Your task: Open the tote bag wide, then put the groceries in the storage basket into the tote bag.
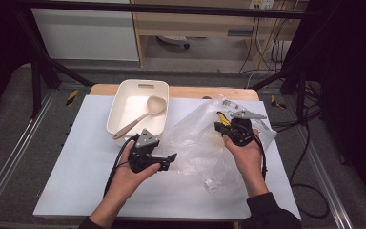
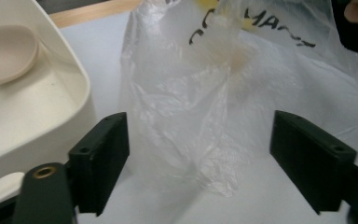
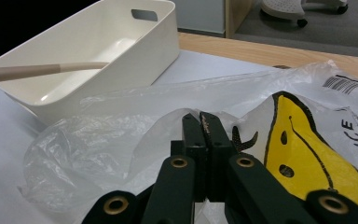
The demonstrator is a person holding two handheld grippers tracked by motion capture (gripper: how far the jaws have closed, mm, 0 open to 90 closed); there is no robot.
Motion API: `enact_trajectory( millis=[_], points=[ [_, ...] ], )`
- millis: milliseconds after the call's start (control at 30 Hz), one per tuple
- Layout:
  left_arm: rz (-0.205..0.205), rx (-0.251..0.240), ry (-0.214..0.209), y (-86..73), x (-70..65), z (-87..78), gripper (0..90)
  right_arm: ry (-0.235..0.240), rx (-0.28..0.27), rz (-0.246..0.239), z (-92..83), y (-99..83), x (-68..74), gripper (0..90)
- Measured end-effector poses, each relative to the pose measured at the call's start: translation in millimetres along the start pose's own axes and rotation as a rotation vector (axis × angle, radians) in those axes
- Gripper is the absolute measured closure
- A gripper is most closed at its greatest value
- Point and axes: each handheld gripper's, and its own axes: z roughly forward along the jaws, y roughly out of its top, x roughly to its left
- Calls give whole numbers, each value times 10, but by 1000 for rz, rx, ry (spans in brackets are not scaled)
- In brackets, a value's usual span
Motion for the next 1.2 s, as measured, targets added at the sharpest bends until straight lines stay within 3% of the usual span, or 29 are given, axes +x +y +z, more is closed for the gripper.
enact_trajectory(
  millis=[233, 400, 667, 1033, 1200],
  points=[
    [-21, -52, 33, 61, 172, -185, 97, 14, 14, -7, 37, -61, 27, 900],
    [-35, -70, 77, 92, 291, -305, 93, 23, 19, -7, 49, -82, 28, 900],
    [-61, -102, 105, 113, 447, -457, 84, 33, 20, -17, 61, -104, 49, 900],
    [-84, -123, 145, 109, 615, -608, 78, 42, 45, -37, 100, -155, 80, 900],
    [-91, -121, 155, 105, 673, -600, 74, 45, 44, -29, 100, -171, 72, 900]
  ],
)
